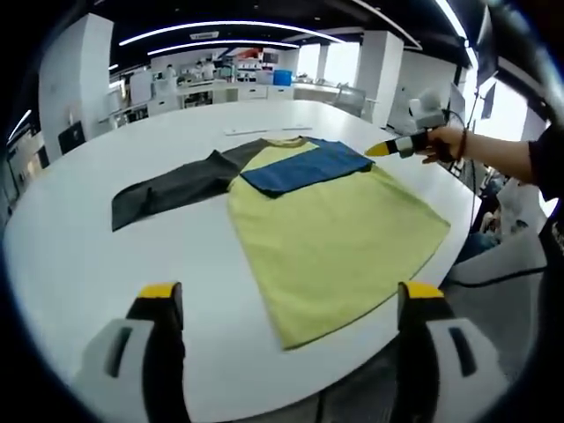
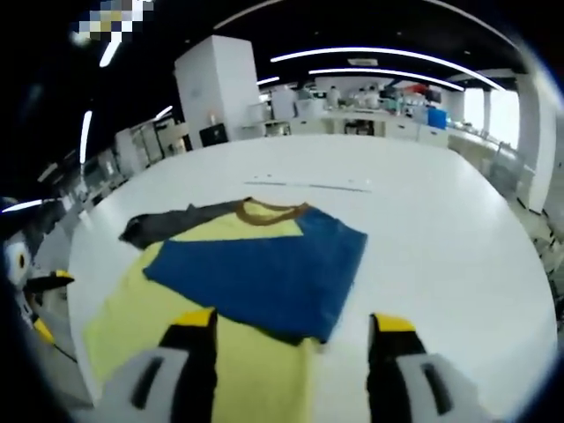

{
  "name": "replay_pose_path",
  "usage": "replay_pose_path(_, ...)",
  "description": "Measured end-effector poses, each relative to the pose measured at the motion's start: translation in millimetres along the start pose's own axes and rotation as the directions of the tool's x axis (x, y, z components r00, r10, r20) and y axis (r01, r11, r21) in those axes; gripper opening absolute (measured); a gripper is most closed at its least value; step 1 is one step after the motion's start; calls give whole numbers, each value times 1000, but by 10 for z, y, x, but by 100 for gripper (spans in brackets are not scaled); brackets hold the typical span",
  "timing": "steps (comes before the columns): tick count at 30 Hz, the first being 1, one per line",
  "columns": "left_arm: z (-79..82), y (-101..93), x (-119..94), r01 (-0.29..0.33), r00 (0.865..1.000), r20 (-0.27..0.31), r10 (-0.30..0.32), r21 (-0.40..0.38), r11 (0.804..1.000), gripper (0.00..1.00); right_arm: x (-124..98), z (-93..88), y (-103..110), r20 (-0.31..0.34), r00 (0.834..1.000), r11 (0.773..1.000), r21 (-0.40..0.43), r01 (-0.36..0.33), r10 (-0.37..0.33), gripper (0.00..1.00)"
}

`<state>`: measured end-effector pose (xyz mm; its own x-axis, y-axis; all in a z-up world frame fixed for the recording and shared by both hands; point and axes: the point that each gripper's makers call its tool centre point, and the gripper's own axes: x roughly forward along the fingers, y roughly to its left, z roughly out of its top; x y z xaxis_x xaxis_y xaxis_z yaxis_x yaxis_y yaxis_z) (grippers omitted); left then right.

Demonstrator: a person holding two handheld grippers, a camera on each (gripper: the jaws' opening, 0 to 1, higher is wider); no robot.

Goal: Fold the garment on the visible template until the final outline fits inside the template.

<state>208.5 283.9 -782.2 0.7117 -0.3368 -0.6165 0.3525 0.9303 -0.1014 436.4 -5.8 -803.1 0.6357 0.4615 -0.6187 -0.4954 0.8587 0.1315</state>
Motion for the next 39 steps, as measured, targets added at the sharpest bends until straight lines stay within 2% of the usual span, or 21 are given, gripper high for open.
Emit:
replay_pose_path(8,7,10,4,-5,1000,0,5,-3,1000,99,-15,-106,-261,-19,999,999,-23,31,-32,31)
replay_pose_path(10,-4,25,1,-8,1000,-3,8,-4,1000,98,-20,-133,-248,-27,999,999,-26,35,-35,24)
replay_pose_path(12,-12,30,-2,-9,1000,-5,9,-5,1000,98,6,-202,-331,-40,998,998,-44,40,-42,22)
replay_pose_path(15,-24,44,-5,-14,1000,-11,14,-6,1000,98,27,-262,-304,-58,998,998,-45,33,-36,18)
replay_pose_path(20,-23,53,-7,-17,1000,-13,17,-8,1000,98,102,-291,-224,-36,999,999,29,-18,19,14)
replay_pose_path(25,-35,66,-3,-19,1000,-22,19,-6,1000,97,134,-294,-165,-36,999,999,29,-39,40,4)
replay_pose_path(27,-41,61,-4,-18,1000,-25,17,-7,1000,97,173,-310,-147,-41,998,996,70,-53,56,0)
replay_pose_path(31,-45,76,-7,-22,999,-26,21,-7,1000,96,203,-302,-180,-40,998,994,95,-50,54,0)
replay_pose_path(33,-54,92,-7,-23,999,-25,23,-11,1000,96,190,-310,-237,-57,998,996,82,-26,31,0)
replay_pose_path(36,-61,89,-3,-26,999,-30,26,-10,1000,96,147,-294,-354,-85,996,999,-35,27,-30,0)
replay_pose_path(39,-64,88,0,-26,999,-36,26,-10,1000,96,153,-292,-314,-104,994,998,-58,30,-36,0)
